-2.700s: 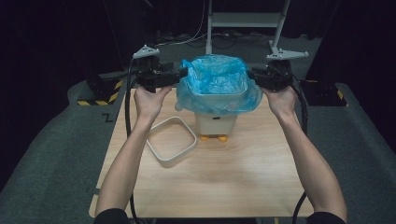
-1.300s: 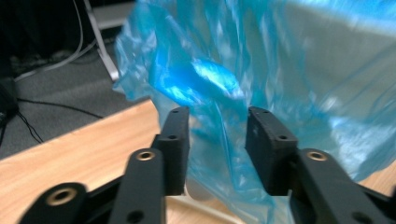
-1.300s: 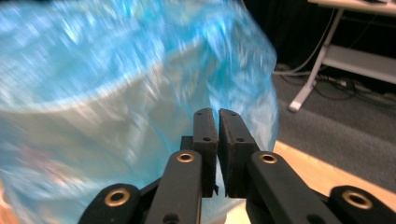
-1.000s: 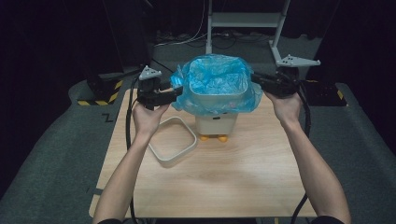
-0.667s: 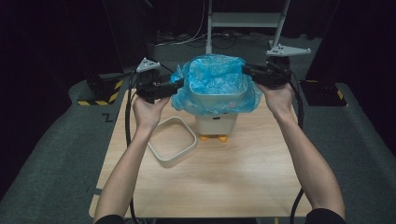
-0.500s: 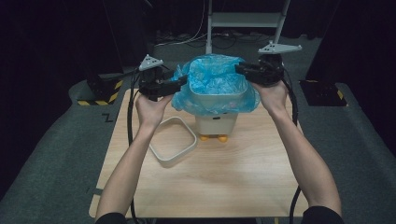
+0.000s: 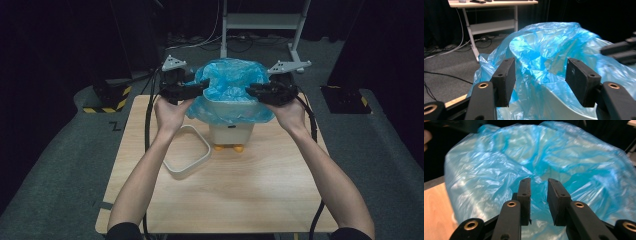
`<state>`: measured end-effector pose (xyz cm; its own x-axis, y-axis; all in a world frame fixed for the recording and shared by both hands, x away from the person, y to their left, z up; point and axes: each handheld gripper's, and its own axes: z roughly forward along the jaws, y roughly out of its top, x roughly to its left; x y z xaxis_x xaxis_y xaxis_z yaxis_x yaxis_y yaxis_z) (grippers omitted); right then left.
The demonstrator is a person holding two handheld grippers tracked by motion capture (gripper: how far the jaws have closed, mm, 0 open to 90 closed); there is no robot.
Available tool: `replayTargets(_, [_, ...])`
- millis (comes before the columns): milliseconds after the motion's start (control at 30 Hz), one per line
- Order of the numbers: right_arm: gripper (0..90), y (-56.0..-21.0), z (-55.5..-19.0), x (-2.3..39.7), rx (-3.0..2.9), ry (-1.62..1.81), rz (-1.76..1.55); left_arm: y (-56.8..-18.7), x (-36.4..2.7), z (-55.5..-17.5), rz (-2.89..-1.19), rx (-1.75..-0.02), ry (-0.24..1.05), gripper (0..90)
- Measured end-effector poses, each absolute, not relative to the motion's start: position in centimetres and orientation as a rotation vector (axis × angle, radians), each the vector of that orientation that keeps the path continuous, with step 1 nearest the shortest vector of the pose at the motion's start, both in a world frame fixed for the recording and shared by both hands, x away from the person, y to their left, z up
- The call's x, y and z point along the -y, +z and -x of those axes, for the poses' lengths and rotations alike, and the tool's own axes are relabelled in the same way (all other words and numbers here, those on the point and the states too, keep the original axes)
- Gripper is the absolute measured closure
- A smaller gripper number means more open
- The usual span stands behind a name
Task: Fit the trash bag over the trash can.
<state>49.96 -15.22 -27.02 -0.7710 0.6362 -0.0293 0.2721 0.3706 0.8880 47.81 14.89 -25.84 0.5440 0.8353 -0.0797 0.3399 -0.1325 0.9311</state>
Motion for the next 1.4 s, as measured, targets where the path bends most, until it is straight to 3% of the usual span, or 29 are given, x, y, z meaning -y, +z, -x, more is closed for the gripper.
replayTargets(367, [70.1, -26.4, -48.4, 14.9, -2.276, 1.394, -0.711, -26.4, -14.2, -48.7, -1.743, -1.010, 0.587, 41.0])
replayTargets(633, [65.3, -25.7, -49.7, 14.7, -2.220, 1.379, -0.769, -26.3, -13.3, -48.6, -1.765, -0.990, 0.596, 39.6])
replayTargets(1000, [64.5, -26.2, -48.8, 14.5, -2.302, 1.391, -0.670, -26.2, -12.7, -48.8, -1.763, -0.973, 0.586, 30.2])
replayTargets(1400, [62.3, -25.4, -53.3, 15.8, -2.100, 1.329, -0.877, -26.7, -13.1, -48.2, -1.791, -0.941, 0.545, 26.4])
